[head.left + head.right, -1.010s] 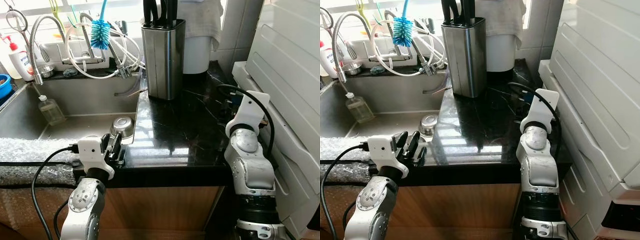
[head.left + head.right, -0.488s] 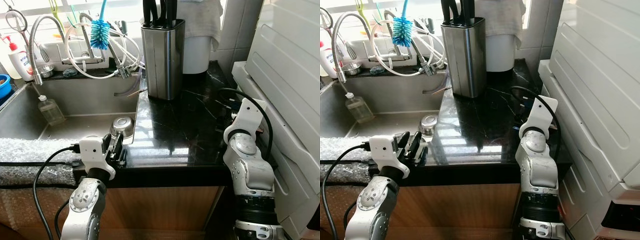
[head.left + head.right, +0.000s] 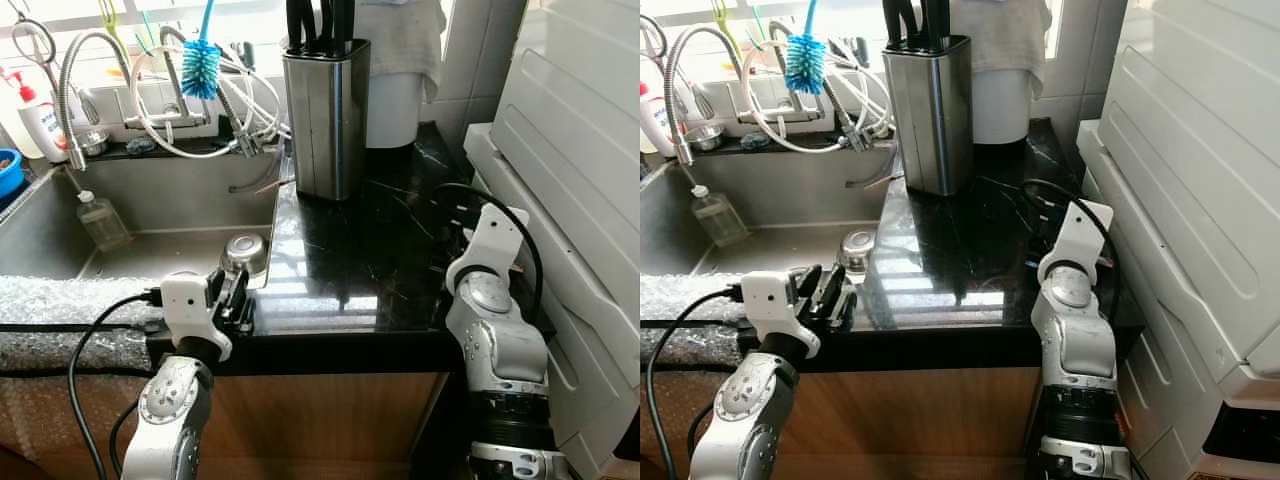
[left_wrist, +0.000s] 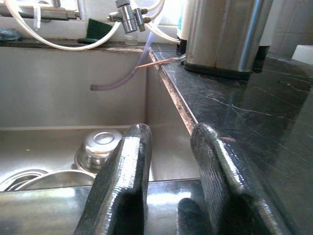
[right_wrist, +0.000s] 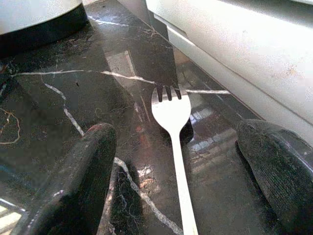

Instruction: Kitchen organization

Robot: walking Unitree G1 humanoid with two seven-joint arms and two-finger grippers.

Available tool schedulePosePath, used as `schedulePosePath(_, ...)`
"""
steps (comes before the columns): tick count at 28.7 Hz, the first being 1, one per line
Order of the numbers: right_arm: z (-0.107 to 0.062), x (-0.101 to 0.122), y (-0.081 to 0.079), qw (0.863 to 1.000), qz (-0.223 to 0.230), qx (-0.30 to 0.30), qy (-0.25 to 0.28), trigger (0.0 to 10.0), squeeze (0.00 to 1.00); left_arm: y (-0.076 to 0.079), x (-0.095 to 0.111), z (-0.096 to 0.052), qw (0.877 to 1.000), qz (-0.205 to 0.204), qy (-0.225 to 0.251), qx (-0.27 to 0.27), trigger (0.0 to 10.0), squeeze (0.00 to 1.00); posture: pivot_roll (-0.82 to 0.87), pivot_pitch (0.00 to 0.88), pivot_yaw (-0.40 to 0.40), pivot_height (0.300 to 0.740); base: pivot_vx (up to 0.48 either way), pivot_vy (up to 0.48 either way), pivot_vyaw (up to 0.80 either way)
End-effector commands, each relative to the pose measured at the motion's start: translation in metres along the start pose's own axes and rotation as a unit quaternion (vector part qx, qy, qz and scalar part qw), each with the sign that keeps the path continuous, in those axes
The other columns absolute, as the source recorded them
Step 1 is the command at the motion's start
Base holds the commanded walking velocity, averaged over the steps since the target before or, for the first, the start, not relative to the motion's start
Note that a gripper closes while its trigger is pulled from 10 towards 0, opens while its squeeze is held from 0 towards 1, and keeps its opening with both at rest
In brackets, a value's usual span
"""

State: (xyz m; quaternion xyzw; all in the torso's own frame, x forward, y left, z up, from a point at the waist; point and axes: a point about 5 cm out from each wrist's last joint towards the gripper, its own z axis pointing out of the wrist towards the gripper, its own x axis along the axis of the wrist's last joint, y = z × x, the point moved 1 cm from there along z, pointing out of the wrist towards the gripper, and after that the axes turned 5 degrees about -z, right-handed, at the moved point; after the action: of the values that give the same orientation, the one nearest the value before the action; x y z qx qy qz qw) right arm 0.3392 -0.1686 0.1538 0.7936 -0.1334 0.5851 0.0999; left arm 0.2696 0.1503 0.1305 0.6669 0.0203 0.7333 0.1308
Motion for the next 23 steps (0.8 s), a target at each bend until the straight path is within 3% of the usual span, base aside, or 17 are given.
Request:
schedulePosePath(1,0.0014,-0.0132,-0.0036,0.999,0.011,0.007,-0.039,10.0,0.00,-0.0001,-0.0042,-0.0016,1.000,-0.005,-0.016,-0.004,10.0,0.00,-0.04,0.000,0.085,0.740,0.000,0.000,0.00)
schedulePosePath(2,0.0015,-0.0133,-0.0045,0.999,0.014,0.011,-0.039,4.7,0.00,0.0001,-0.0045,-0.0017,1.000,-0.006,-0.017,-0.005,10.0,0.00,-0.04,0.000,0.085,0.740,0.000,0.000,0.00)
schedulePosePath(3,0.0014,-0.0132,-0.0047,0.999,0.015,0.012,-0.039,3.1,0.00,0.0001,-0.0045,-0.0018,1.000,-0.006,-0.017,-0.006,10.0,0.00,-0.04,0.000,0.085,0.740,0.000,0.000,0.00)
schedulePosePath(4,0.0014,-0.0129,-0.0050,0.999,0.015,0.012,-0.039,0.0,0.00,0.0002,-0.0047,-0.0018,1.000,-0.006,-0.018,-0.006,10.0,0.00,-0.04,0.000,0.085,0.740,0.000,0.000,0.00)
schedulePosePath(23,0.0025,-0.0103,-0.0060,0.999,0.024,0.021,-0.038,0.0,0.00,0.0054,-0.0094,-0.0030,0.999,-0.014,-0.035,-0.029,10.0,0.00,-0.04,0.000,0.084,0.740,0.000,0.000,0.00)
